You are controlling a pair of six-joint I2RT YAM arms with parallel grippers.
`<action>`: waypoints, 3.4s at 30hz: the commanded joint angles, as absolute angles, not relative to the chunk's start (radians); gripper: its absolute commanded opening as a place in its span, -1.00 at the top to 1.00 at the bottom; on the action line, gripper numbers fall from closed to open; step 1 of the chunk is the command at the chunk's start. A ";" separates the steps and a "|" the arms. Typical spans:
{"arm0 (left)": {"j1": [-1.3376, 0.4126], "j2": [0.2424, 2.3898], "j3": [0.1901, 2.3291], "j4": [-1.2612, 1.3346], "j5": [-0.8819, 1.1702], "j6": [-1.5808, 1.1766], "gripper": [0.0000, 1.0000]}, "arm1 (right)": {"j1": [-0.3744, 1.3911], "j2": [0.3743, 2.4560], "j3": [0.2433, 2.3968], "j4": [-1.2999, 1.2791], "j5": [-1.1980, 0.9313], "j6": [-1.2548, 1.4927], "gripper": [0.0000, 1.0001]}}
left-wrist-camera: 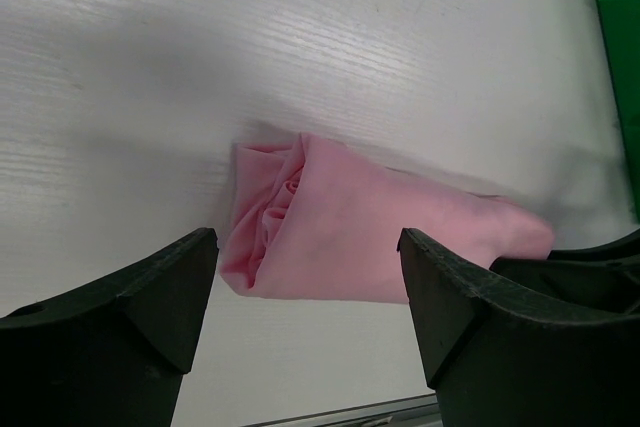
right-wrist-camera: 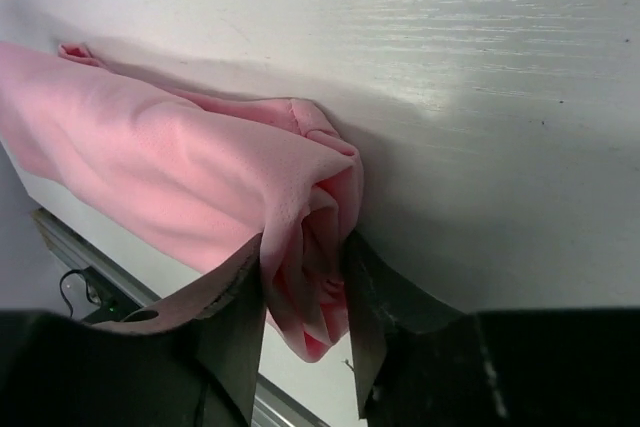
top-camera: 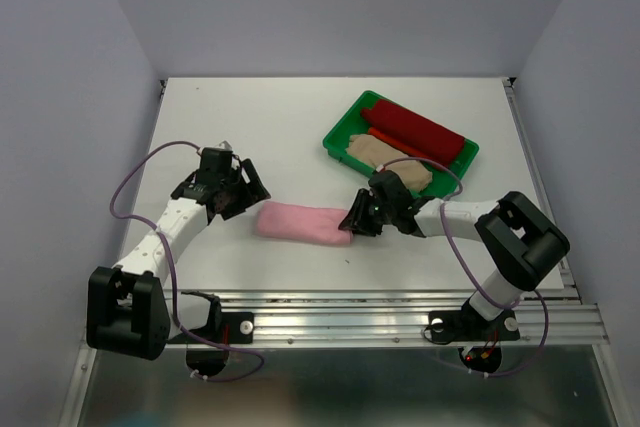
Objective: Roll the t-shirts
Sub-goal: Pick up the T-shirt from the center of the board.
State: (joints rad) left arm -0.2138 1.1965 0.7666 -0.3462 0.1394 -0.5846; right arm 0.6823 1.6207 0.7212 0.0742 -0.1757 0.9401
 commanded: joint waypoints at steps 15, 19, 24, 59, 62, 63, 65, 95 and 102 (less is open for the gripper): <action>-0.192 1.219 0.712 -0.304 0.195 -0.565 -0.63 | 0.689 1.603 0.684 -0.052 -0.049 0.910 0.99; -0.215 1.233 0.693 -0.276 0.245 -0.558 -0.63 | 0.689 1.580 0.669 -0.080 -0.026 0.897 0.99; -0.225 1.256 0.675 -0.239 0.279 -0.571 -0.71 | 0.689 1.580 0.661 -0.087 -0.020 0.896 0.99; -0.229 1.448 0.565 0.052 0.422 -0.644 1.00 | 0.689 1.522 0.690 -0.155 -0.009 0.884 0.07; -0.229 1.451 0.563 0.051 0.419 -0.644 1.00 | 0.689 1.479 0.706 -0.190 0.027 0.888 -0.42; -0.229 1.450 0.558 0.051 0.416 -0.646 1.00 | 0.689 1.453 0.709 -0.215 0.040 0.896 -0.56; -0.229 1.447 0.558 0.049 0.411 -0.646 1.00 | 0.689 1.430 0.704 -0.225 0.046 0.905 -0.63; -0.230 1.445 0.597 0.017 0.391 -0.627 1.00 | 0.689 1.601 0.660 -0.011 -0.078 1.029 0.41; -0.238 1.442 0.643 0.002 0.388 -0.618 1.00 | 0.689 1.562 0.666 -0.012 -0.041 1.002 0.99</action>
State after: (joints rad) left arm -0.2272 1.4391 0.5903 0.0406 0.4141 -0.6521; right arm 0.6823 1.5761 0.6834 0.0391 -0.1295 1.0348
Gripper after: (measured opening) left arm 0.107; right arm 0.057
